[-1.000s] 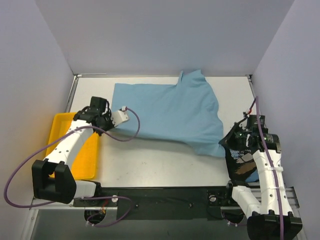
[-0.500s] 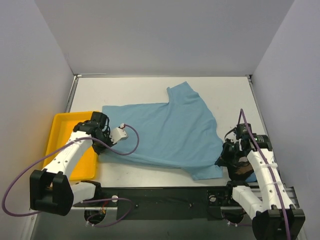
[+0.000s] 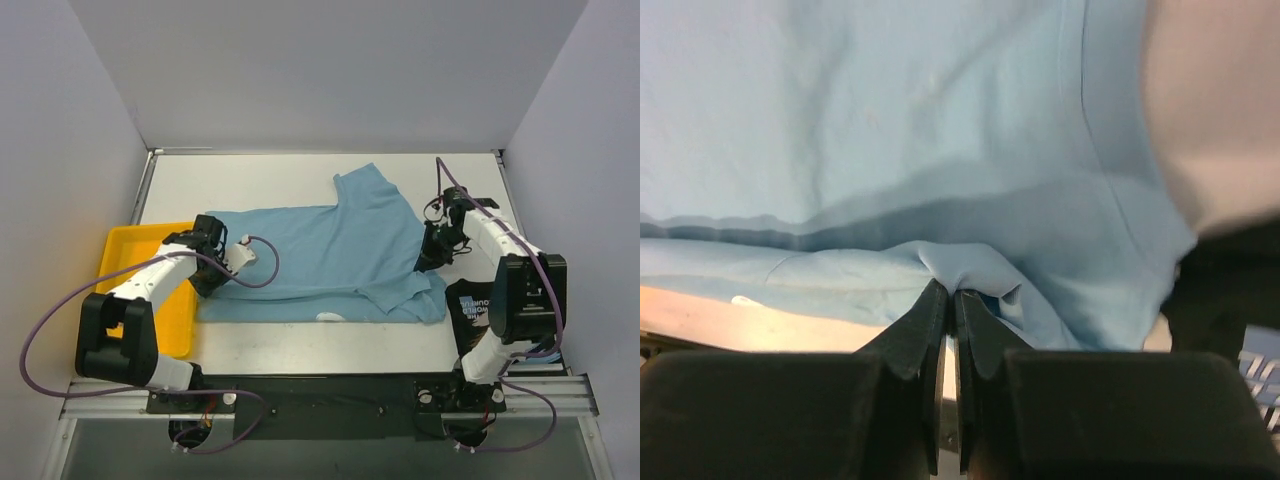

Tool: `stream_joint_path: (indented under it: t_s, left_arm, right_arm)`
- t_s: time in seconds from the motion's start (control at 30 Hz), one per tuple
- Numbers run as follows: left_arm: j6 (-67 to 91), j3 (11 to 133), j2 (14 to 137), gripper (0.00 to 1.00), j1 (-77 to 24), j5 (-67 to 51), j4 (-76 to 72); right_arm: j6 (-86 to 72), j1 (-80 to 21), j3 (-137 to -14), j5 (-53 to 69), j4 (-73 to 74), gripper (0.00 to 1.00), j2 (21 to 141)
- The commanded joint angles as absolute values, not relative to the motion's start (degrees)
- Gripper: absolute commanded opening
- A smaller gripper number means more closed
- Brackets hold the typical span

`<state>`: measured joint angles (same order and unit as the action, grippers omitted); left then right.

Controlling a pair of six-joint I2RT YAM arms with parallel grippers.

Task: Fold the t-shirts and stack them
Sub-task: Fold the flattened tshirt in 1/3 of the way

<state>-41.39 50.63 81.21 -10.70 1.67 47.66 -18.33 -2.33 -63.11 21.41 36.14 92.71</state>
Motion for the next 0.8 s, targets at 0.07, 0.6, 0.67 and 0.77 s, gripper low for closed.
stream_joint_path:
  t_s: [0.07,0.6,0.67,0.77]
  left_arm:
    - [-37.44,53.70,84.54,0.00,-10.28,6.67,42.90]
    - [-35.60,56.25,90.27,0.00,-10.37,9.40,38.50]
    - [-35.51,56.16,90.00,0.01,-10.28,8.97,37.79]
    - [-35.42,56.51,89.91,0.13,-10.37,8.79,36.48]
  right_arm:
    - [-11.61,-3.08,-71.36,19.07,36.47,0.00,98.87]
    - [-7.65,-3.78,-76.99,17.49,36.83,0.00,105.55]
    - [-7.65,-3.78,-77.43,17.23,36.83,0.00,105.91]
    - [-7.65,-3.87,-78.22,16.44,37.00,0.08,106.17]
